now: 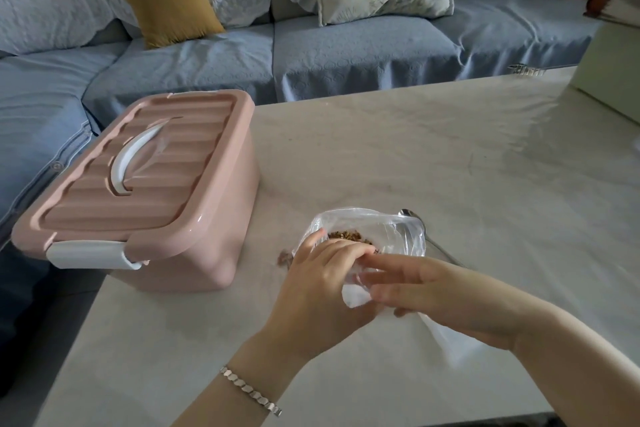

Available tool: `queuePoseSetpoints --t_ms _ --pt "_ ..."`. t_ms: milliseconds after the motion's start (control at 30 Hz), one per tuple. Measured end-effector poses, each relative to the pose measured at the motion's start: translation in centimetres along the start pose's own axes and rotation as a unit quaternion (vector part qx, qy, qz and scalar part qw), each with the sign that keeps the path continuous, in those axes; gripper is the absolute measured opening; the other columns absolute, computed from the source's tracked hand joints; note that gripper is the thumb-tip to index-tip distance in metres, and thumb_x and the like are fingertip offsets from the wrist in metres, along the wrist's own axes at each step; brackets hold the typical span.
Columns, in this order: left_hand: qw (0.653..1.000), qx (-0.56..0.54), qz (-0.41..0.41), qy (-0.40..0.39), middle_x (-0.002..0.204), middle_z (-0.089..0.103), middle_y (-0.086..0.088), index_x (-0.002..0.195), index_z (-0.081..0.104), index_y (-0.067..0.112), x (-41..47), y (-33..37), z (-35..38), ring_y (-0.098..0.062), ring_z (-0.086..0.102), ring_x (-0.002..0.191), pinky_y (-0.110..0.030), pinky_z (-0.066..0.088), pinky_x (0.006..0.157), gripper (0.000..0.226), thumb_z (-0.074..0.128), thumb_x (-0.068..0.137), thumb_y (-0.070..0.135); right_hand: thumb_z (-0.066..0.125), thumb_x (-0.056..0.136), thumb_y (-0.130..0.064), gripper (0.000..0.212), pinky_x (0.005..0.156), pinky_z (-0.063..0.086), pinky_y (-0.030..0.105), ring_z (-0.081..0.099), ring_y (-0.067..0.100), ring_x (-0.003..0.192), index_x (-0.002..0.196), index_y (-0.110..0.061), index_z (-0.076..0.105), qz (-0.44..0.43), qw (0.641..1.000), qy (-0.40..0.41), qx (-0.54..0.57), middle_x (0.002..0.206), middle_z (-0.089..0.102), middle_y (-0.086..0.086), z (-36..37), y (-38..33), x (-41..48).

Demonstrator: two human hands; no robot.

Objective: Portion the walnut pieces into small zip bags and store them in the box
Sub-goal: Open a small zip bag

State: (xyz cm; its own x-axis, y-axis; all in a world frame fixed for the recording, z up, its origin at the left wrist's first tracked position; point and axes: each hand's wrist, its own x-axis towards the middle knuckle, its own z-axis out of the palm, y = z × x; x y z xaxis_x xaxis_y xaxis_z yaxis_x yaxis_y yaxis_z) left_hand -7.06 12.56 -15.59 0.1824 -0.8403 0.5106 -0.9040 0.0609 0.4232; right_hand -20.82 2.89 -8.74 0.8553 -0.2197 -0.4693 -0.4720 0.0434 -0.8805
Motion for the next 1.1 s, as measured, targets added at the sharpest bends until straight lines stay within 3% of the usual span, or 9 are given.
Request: queuePoseSetpoints --t_ms 100,233,300,433,600,867,967,1033,1100 --pt "1.000 -0.004 -0.011 0.009 0.099 0.069 0.009 0.110 0.050 0.023 0.1 -0.1 0.2 -0.002 0.058 0.098 -0.033 0.030 0.105 0.046 0.062 0.070 0.043 0.056 0.092 -0.018 0.034 0.102 0.039 0.023 0.055 -0.002 0.114 0.121 -0.035 0.051 -0.019 0.999 -0.009 0.034 0.123 0.062 -0.010 -0.1 0.4 0.1" --pt "0.999 0.031 0.011 -0.012 0.109 0.068 0.002 0.120 0.047 0.016 0.2 -0.2 1.0 -0.004 0.055 0.103 -0.034 0.029 0.106 0.061 0.060 0.071 0.050 0.056 0.085 -0.017 0.042 0.098 0.043 0.020 0.057 0.006 0.113 0.125 -0.028 0.052 -0.058 0.995 -0.010 0.082 0.122 0.064 -0.002 -0.4 1.0 0.2" --pt "0.998 0.058 0.024 0.002 0.109 0.068 0.000 0.120 0.047 0.013 0.3 -0.3 1.4 -0.005 0.055 0.104 -0.036 0.030 0.106 0.059 0.057 0.073 0.048 0.055 0.080 -0.019 0.046 0.100 0.041 0.027 0.058 0.013 0.114 0.126 -0.021 0.053 -0.065 0.992 -0.011 0.112 0.123 0.063 0.003 -0.6 1.3 0.3" --pt "0.991 0.114 0.063 0.039 0.101 0.071 0.000 0.115 0.048 0.012 0.6 -0.3 2.0 -0.007 0.054 0.101 -0.040 0.033 0.103 0.054 0.058 0.068 0.036 0.052 0.079 -0.017 0.045 0.091 0.046 0.029 0.060 0.021 0.110 0.120 0.001 0.056 -0.061 0.975 -0.025 0.213 0.125 0.058 0.021 -1.3 1.3 0.2" --pt "0.996 0.075 0.036 0.044 0.096 0.072 -0.002 0.112 0.050 0.013 1.1 0.0 1.8 -0.008 0.056 0.094 -0.034 0.034 0.103 0.052 0.058 0.064 0.032 0.053 0.075 -0.014 0.033 0.078 0.054 0.026 0.066 0.024 0.102 0.102 -0.002 0.068 -0.065 0.950 -0.030 0.305 0.118 0.062 0.023 -1.4 1.0 -0.4" --pt "0.998 0.045 0.032 -0.027 0.103 0.069 0.005 0.119 0.047 0.014 1.1 0.4 1.5 -0.003 0.055 0.100 -0.031 0.033 0.104 0.064 0.065 0.066 0.046 0.054 0.076 -0.018 0.026 0.080 0.053 0.023 0.066 0.021 0.103 0.089 -0.024 0.076 -0.068 0.973 -0.019 0.222 0.113 0.067 0.012 -1.6 1.0 -0.9" --pt "0.999 0.024 0.011 -0.039 0.100 0.069 0.009 0.117 0.049 0.018 1.1 0.6 1.3 -0.002 0.056 0.097 -0.028 0.034 0.103 0.062 0.070 0.065 0.044 0.055 0.077 -0.017 0.022 0.080 0.053 0.021 0.066 0.019 0.102 0.092 -0.017 0.071 -0.072 0.978 -0.011 0.193 0.111 0.068 0.011 -1.6 0.8 -1.1" --pt "0.999 -0.015 -0.038 -0.030 0.091 0.067 0.013 0.107 0.053 0.021 1.5 1.1 0.6 -0.003 0.055 0.090 -0.013 0.035 0.094 0.050 0.067 0.066 0.046 0.059 0.083 -0.009 0.017 0.081 0.054 0.023 0.067 0.018 0.100 0.095 -0.015 0.068 -0.080 0.978 0.040 0.186 0.104 0.072 0.009 -1.7 0.7 -1.0" --pt "0.994 -0.030 -0.106 -0.023 0.087 0.064 0.017 0.101 0.058 0.025 1.8 1.5 -0.1 -0.003 0.052 0.088 -0.002 0.034 0.081 0.045 0.067 0.066 0.053 0.055 0.088 0.000 0.019 0.075 0.054 0.019 0.069 0.011 0.089 0.092 -0.013 0.069 -0.097 0.970 0.153 0.160 0.092 0.074 0.003 -2.4 0.9 -0.5"
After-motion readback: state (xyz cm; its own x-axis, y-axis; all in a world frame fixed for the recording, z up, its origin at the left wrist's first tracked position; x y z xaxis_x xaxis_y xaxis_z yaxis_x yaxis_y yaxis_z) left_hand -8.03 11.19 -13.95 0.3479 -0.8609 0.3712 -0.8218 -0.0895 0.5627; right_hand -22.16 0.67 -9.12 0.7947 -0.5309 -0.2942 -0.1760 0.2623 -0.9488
